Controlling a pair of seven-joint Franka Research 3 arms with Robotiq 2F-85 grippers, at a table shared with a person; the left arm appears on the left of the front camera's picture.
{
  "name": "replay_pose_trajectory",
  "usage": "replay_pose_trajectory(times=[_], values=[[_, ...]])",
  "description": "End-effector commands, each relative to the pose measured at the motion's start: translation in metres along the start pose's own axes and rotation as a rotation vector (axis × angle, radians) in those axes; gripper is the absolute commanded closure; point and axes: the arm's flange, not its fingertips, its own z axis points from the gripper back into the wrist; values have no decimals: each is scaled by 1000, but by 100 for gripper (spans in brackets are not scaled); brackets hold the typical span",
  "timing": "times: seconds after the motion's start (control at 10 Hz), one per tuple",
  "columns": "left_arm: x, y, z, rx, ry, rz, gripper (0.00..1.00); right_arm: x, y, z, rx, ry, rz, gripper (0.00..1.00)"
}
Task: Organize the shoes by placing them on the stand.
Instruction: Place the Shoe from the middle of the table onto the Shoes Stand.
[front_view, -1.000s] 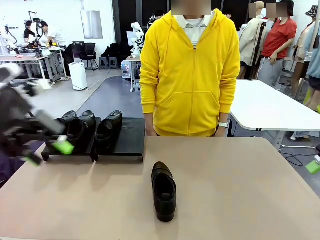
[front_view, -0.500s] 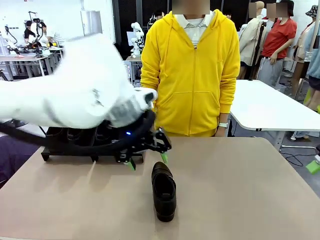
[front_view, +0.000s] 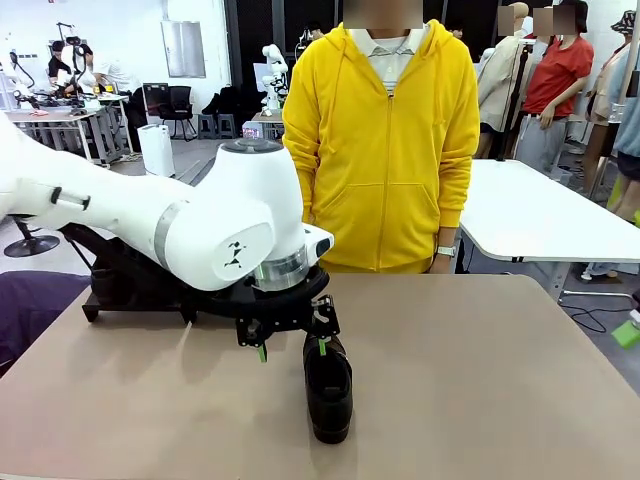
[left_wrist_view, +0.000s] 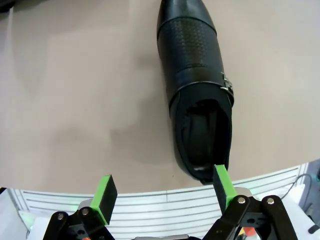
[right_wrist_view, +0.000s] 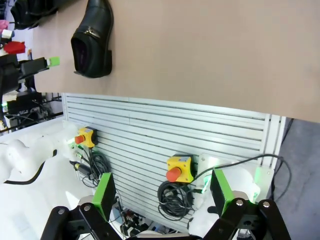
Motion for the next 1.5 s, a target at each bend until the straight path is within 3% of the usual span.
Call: replay_pose_trajectory(times=[0.0, 0.2, 0.7, 0.8, 0.9, 1.4], values=[[8, -11, -26, 13, -18, 7, 0, 0, 1, 1, 24, -3, 23, 0], [12, -10, -56, 42, 30, 10, 0, 0, 1, 1, 24, -3, 23, 0], [17, -13, -86, 65, -41, -29, 0, 0, 1, 1, 24, -3, 23, 0], [17, -13, -86, 80, -46, -22, 39, 0, 1, 1, 24, -3, 23, 0], [18, -14, -86, 80, -41, -19, 98, 0, 1, 1, 24, -3, 23, 0], [19, -10, -83, 114, -73, -12, 100, 0, 1, 1, 24, -3, 23, 0]])
